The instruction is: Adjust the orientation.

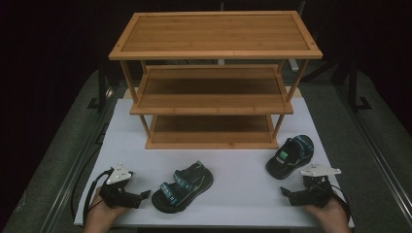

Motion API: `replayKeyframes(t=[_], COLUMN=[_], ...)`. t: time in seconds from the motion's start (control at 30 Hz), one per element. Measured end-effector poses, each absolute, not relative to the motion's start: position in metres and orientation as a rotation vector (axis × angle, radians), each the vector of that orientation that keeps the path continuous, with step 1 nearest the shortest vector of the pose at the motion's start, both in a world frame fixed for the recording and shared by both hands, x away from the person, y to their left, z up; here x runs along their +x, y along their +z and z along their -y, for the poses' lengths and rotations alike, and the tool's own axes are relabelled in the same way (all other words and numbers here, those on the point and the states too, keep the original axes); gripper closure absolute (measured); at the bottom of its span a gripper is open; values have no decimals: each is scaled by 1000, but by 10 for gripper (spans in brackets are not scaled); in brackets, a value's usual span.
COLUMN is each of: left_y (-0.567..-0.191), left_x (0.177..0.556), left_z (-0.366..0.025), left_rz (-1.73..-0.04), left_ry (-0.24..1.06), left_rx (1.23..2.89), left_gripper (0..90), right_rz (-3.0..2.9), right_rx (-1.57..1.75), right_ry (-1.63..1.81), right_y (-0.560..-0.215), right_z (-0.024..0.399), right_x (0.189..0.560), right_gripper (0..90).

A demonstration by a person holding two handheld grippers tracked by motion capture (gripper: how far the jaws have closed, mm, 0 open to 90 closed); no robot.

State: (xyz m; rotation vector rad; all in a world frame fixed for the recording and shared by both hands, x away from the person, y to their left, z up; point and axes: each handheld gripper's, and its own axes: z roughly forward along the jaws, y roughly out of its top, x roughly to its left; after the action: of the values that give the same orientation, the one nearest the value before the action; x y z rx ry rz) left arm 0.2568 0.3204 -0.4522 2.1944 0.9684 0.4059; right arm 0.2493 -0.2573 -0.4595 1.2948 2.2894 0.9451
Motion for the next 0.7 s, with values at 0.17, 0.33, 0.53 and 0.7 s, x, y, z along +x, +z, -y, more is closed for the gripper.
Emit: replayKeyframes(t=[0.17,0.33,0.53,0.7], left_y=[-452,-447,-434,-420], left_x=[256,252,241,229], left_z=[-322,-328,-333,-332], left_rz=[-980,-967,-932,-910], left_ry=[414,394,277,200], left_rx=[2173,2155,2135,2127], left_gripper=[95,264,673,900], right_rz=[-2289,-2290,-2290,-2290], right_rx=[1295,1295,1294,1295], right_ry=[946,946,945,944], right_y=[-460,-460,-460,-460], right_z=[257,257,257,257], right_x=[249,249,249,250], right_gripper=[0,0,0,0])
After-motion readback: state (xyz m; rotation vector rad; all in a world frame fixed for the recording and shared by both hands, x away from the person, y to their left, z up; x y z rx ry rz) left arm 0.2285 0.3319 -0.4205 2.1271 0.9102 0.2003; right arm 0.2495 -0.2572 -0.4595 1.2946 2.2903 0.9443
